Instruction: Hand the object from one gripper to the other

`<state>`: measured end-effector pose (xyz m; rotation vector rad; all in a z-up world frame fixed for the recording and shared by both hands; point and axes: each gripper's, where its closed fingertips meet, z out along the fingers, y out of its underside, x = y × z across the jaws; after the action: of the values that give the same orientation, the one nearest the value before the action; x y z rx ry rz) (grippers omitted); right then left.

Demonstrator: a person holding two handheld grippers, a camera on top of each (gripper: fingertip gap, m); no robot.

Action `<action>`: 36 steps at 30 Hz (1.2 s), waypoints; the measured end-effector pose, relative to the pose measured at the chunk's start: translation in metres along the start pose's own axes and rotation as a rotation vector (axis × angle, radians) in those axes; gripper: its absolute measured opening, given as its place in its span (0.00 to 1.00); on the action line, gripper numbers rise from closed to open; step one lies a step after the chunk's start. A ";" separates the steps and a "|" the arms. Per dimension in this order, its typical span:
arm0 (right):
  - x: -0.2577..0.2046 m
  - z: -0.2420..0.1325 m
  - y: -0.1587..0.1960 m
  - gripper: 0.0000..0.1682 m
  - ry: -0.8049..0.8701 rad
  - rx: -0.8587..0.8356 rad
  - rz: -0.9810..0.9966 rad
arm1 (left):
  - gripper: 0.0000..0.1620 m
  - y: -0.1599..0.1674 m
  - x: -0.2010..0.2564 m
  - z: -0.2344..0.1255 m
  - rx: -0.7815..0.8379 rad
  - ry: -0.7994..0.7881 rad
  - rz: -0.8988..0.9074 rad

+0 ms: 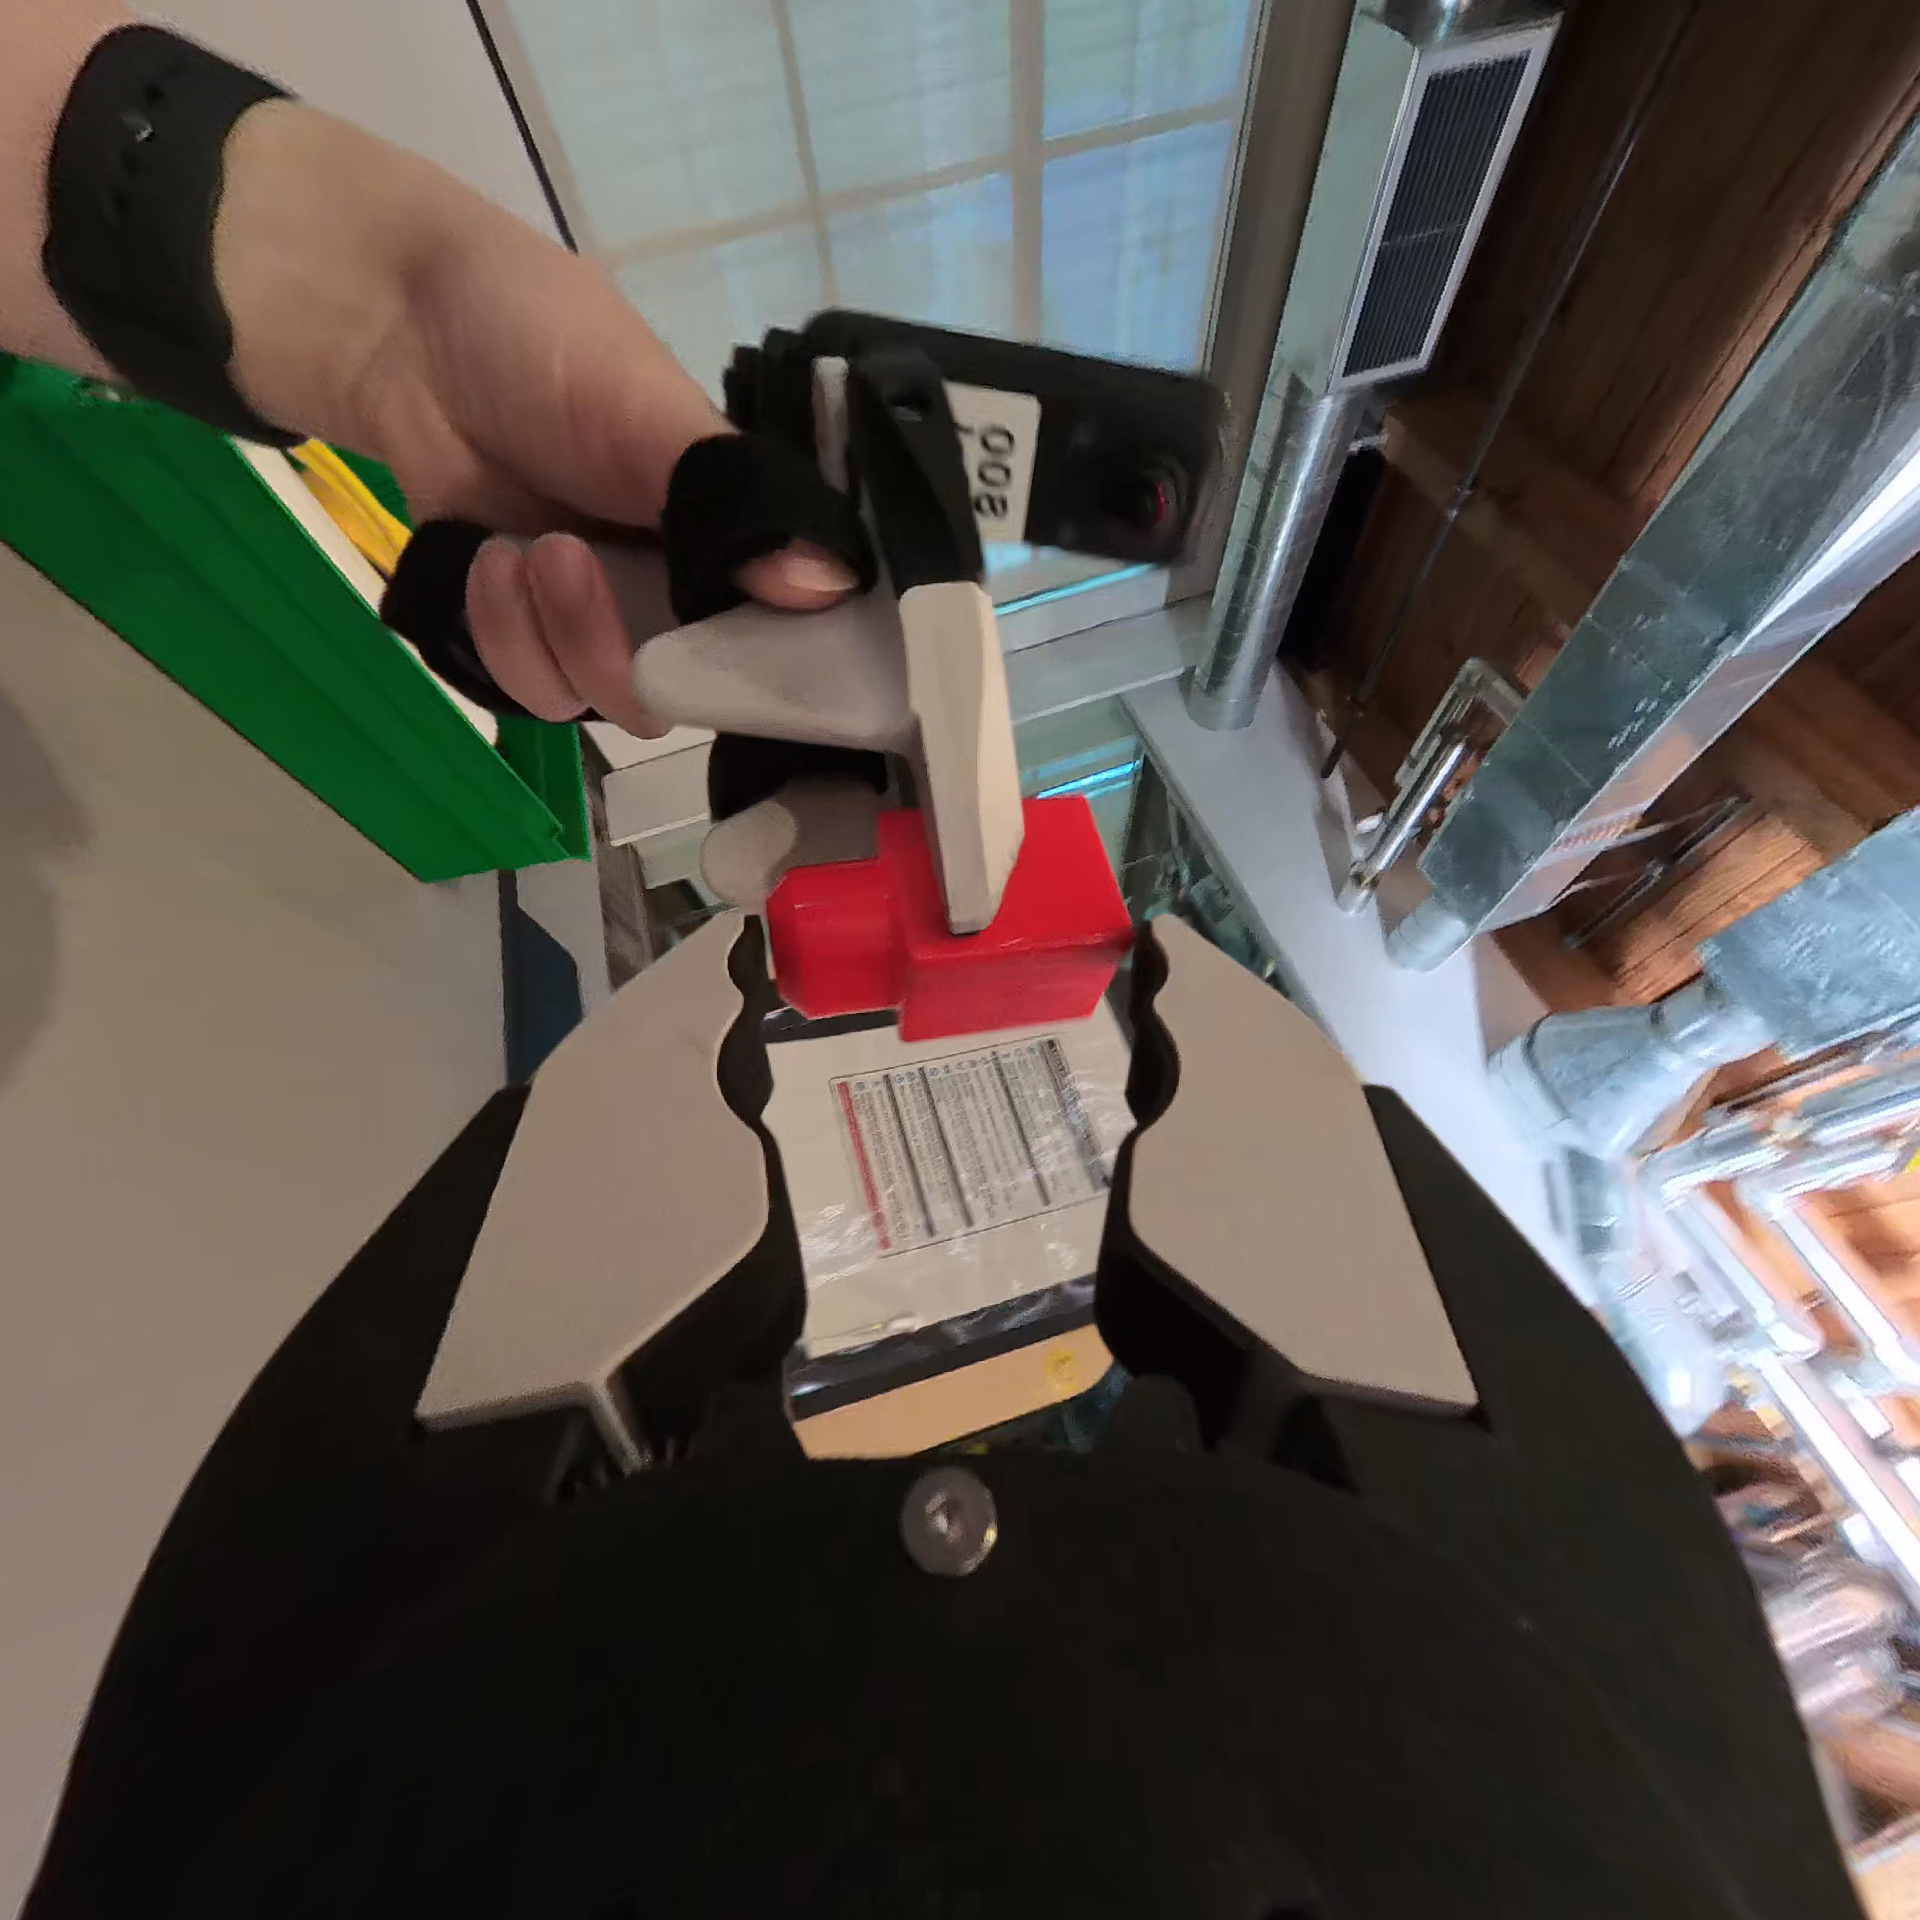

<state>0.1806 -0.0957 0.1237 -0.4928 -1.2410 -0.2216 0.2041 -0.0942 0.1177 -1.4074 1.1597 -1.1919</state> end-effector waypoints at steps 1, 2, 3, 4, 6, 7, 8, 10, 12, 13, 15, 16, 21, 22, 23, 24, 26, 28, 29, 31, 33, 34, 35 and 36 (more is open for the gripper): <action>0.004 -0.002 0.005 0.41 -0.005 -0.020 0.057 | 0.22 -0.005 -0.006 -0.003 0.031 -0.052 0.067; 0.008 -0.004 0.011 0.41 -0.013 -0.041 0.127 | 0.22 -0.011 -0.010 -0.007 0.064 -0.105 0.152; 0.011 -0.007 0.016 0.41 -0.034 -0.052 0.225 | 0.22 -0.018 -0.013 -0.011 0.095 -0.168 0.265; 0.012 -0.011 0.019 0.40 -0.079 -0.049 0.375 | 0.22 -0.024 -0.017 -0.017 0.123 -0.259 0.404; 0.015 -0.016 0.020 0.39 -0.220 -0.013 0.829 | 0.22 -0.030 -0.020 -0.025 0.142 -0.434 0.693; 0.019 -0.018 0.018 0.38 -0.292 0.026 1.088 | 0.22 -0.030 -0.015 -0.025 0.142 -0.474 0.816; 0.023 -0.021 0.013 0.39 -0.384 0.085 1.333 | 0.22 -0.028 -0.010 -0.023 0.137 -0.489 0.906; 0.024 -0.027 0.009 0.45 -0.573 0.153 1.702 | 0.22 -0.016 0.005 -0.011 0.107 -0.431 1.031; 0.010 -0.026 0.017 0.46 -0.676 0.092 1.889 | 0.22 -0.005 0.014 -0.001 0.086 -0.379 1.118; 0.005 -0.025 0.018 0.47 -0.714 0.086 1.931 | 0.22 0.000 0.016 0.003 0.068 -0.372 1.159; -0.002 -0.024 0.012 0.48 -0.786 0.109 1.955 | 0.22 0.008 0.013 0.008 0.022 -0.381 1.222; -0.006 -0.025 0.007 0.46 -0.831 0.109 1.949 | 0.22 0.011 0.010 0.010 -0.007 -0.387 1.229; -0.028 -0.020 0.002 0.37 -0.866 -0.002 1.844 | 0.22 0.019 0.006 0.013 -0.043 -0.364 1.203; -0.028 -0.020 0.002 0.35 -0.870 -0.005 1.837 | 0.22 0.019 0.004 0.013 -0.044 -0.369 1.181; -0.026 -0.020 0.003 0.33 -0.863 0.003 1.827 | 0.22 0.017 0.003 0.011 -0.031 -0.384 1.143; -0.022 -0.020 0.004 0.21 -0.848 0.027 1.816 | 0.23 0.014 0.001 0.010 -0.014 -0.394 1.087; -0.010 -0.020 0.013 0.20 -0.757 0.054 1.796 | 0.36 0.010 -0.002 0.007 -0.021 -0.359 0.899; 0.001 -0.021 0.020 0.19 -0.660 0.086 1.706 | 0.46 0.005 -0.001 0.001 -0.006 -0.281 0.707; 0.007 -0.021 0.024 0.18 -0.600 0.084 1.649 | 0.45 0.001 0.000 -0.003 0.023 -0.251 0.646; 0.019 -0.020 0.032 0.02 -0.445 0.078 1.467 | 0.43 -0.008 -0.001 -0.009 0.063 -0.221 0.514; 0.028 -0.021 0.028 0.02 -0.330 0.090 1.251 | 0.43 -0.012 -0.004 -0.012 0.080 -0.181 0.352; 0.029 -0.021 0.028 0.01 -0.284 0.065 1.147 | 0.43 -0.013 -0.003 -0.012 0.087 -0.146 0.283; 0.029 -0.020 0.029 0.01 -0.244 0.028 1.056 | 0.42 -0.012 -0.001 -0.012 0.088 -0.104 0.214; 0.030 -0.020 0.028 0.01 -0.210 0.002 0.970 | 0.43 -0.013 0.001 -0.012 0.093 -0.065 0.158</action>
<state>0.2188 -0.0774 0.1405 -1.0737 -1.0733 0.6658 0.1934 -0.0943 0.1317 -1.2520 1.1334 -1.0681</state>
